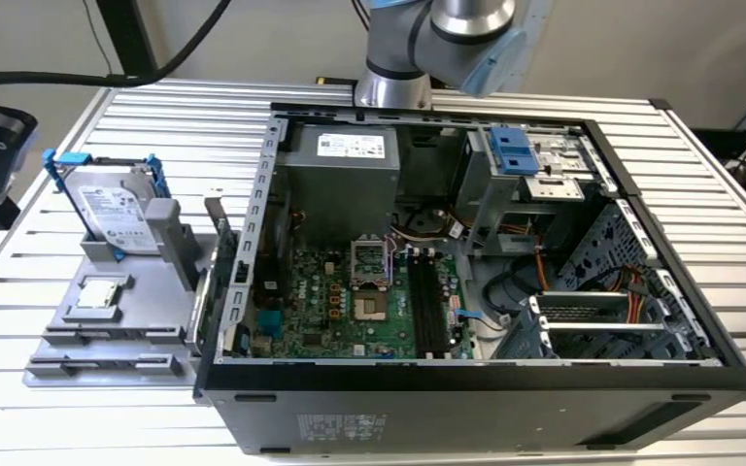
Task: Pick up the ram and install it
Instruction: 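Reach for the ram, then pick up the ram and move it above insertion slot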
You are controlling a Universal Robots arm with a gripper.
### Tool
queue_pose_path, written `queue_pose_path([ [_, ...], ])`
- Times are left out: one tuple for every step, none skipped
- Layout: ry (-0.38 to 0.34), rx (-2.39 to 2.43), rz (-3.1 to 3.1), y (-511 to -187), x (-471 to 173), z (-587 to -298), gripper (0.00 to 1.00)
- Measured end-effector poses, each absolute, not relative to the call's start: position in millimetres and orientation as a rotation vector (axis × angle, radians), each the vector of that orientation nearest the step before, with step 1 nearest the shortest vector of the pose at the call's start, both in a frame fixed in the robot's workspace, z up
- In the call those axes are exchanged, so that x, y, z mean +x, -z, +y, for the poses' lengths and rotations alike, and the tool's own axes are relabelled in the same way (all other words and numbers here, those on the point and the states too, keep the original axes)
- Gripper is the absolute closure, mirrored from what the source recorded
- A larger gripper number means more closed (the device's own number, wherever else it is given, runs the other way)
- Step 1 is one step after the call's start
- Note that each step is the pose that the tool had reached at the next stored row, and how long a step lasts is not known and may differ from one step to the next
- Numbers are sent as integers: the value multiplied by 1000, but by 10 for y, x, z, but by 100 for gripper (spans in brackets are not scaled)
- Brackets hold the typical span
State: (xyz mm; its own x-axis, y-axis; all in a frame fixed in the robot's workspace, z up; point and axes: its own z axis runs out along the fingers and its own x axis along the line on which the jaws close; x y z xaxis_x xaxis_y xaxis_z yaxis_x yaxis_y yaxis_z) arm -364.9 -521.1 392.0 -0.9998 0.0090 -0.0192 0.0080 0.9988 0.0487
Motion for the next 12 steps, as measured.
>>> queue_pose_path([
  [-76,13,3121,-3920,-3649,-5214,100],
  [-76,12,3121,-3920,-3649,-5213,100],
  [-76,11,3121,-3920,-3649,-5214,100],
  [-76,9,3121,-3920,-3649,-5213,100],
  [-76,8,3121,-3920,-3649,-5214,100],
  [-76,7,3121,-3920,-3649,-5214,100],
  [-76,7,3122,-3920,-3649,-5214,100],
  [-76,6,3123,-3919,-3649,-5214,100],
  [-76,6,3123,-3919,-3649,-5214,100],
  [-76,6,3124,-3919,-3649,-5214,100],
  [-76,6,3125,-3919,-3649,-5214,100],
  [-76,6,3126,-3920,-3649,-5214,100],
])
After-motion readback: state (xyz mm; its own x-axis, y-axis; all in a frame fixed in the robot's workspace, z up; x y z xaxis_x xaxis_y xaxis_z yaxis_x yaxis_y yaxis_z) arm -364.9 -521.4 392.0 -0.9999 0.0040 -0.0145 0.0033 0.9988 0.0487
